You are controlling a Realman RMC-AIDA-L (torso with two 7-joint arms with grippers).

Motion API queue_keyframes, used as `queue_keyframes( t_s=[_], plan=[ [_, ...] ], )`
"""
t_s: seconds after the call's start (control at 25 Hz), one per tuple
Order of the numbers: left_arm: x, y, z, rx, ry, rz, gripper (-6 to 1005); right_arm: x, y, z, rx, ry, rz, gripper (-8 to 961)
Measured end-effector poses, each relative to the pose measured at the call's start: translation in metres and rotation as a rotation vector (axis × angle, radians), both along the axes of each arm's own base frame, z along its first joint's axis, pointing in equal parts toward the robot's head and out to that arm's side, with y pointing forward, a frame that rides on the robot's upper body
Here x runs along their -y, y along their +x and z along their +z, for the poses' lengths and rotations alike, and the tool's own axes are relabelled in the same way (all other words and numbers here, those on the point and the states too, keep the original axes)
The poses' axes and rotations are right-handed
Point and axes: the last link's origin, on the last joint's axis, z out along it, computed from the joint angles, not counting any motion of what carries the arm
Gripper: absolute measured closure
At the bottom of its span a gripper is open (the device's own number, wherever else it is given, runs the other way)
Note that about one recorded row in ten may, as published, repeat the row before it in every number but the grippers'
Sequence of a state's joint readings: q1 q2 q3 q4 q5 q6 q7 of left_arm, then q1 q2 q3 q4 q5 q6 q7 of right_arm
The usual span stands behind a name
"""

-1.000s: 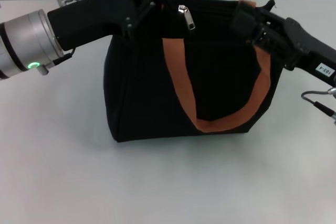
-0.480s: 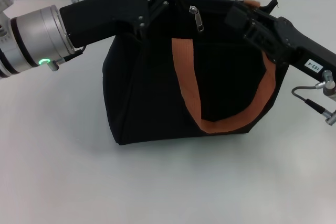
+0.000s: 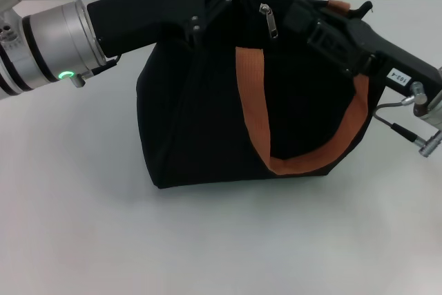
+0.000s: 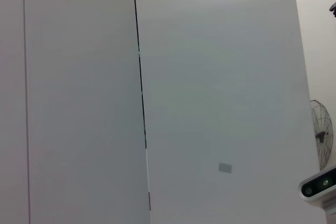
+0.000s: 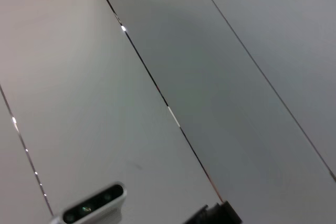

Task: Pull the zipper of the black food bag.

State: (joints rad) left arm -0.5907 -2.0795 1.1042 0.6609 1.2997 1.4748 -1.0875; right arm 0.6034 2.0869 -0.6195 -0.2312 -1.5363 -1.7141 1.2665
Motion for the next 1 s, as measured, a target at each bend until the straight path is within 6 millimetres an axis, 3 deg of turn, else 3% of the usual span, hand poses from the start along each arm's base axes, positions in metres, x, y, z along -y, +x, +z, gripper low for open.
queue_keyframes(
  t_s=[1.0],
  plan=[
    [-0.003, 0.008, -0.001, -0.001, 0.000, -0.019, 935, -0.004, -0.009, -0.012, 0.023, -0.150, -0.012, 680]
  ],
)
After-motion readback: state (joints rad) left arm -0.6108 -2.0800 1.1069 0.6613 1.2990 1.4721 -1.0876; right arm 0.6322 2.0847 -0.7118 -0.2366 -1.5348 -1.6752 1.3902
